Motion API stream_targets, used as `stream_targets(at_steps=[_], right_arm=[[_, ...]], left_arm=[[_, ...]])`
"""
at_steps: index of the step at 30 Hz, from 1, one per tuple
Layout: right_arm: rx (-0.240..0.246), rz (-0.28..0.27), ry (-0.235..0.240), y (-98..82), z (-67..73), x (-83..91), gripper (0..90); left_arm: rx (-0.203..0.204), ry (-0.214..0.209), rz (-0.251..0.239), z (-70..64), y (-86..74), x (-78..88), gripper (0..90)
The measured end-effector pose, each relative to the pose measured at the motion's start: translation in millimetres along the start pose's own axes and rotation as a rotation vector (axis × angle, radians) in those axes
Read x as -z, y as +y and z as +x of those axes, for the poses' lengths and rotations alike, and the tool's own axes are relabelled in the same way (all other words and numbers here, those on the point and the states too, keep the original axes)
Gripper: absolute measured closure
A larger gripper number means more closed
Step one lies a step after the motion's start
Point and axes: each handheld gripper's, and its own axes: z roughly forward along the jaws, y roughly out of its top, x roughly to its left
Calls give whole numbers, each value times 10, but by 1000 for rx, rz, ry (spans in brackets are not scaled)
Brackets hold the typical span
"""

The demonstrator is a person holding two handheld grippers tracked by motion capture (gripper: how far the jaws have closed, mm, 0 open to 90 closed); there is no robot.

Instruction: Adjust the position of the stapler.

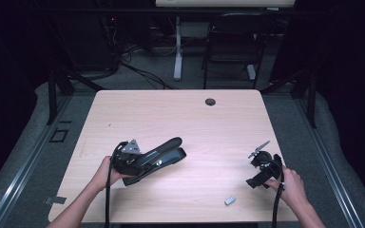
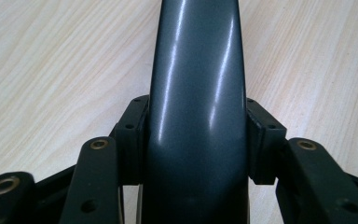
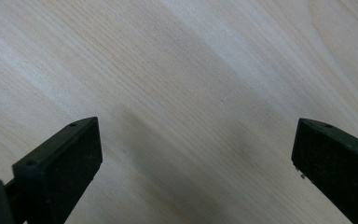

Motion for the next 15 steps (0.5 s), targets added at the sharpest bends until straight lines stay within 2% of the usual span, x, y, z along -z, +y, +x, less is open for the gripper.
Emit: stream_targets(at_steps=[3,8,15], right_arm=[[13,13,-7,3,-6,6,10],[2,-6,6,1,-3,0,8],[8,-6,3,2,-8,2,7]], left_arm=[[-19,-8,2,-15,18,-14,508],[-44,-32,-4,-30,54,-51,508],[-77,-57,1,-59,114,-95,509]])
